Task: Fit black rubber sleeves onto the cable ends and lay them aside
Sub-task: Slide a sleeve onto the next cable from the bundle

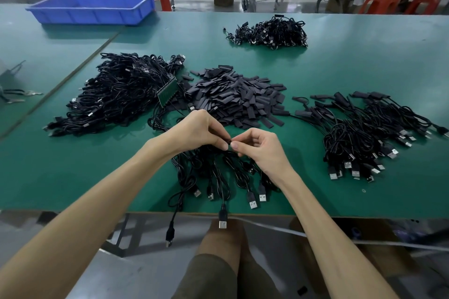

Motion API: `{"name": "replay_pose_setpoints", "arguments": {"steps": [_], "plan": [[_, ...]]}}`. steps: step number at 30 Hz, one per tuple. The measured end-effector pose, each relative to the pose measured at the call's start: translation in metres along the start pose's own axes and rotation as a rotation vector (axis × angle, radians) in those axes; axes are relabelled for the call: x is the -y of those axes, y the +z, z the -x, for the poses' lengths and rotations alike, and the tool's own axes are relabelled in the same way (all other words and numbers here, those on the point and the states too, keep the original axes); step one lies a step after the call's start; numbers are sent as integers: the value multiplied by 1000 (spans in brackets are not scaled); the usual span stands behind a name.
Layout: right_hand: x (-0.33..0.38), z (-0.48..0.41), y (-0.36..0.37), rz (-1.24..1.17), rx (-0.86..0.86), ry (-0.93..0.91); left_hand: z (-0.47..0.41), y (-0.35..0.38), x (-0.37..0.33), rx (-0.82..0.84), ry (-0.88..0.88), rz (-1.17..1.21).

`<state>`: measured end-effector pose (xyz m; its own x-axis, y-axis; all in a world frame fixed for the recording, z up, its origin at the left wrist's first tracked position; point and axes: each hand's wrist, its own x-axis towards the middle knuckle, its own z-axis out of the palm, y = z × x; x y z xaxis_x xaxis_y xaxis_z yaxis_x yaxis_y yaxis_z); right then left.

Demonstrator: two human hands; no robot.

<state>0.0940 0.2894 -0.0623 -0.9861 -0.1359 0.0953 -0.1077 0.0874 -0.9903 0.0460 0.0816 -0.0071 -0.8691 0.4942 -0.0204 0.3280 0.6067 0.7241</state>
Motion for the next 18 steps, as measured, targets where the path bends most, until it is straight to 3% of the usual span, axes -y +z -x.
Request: {"name": "replay_pose_setpoints", "arguments": {"steps": [18], "plan": [[-5, -3, -1, -8, -41, -20, -3, 6, 2, -42, 60, -63]]}}
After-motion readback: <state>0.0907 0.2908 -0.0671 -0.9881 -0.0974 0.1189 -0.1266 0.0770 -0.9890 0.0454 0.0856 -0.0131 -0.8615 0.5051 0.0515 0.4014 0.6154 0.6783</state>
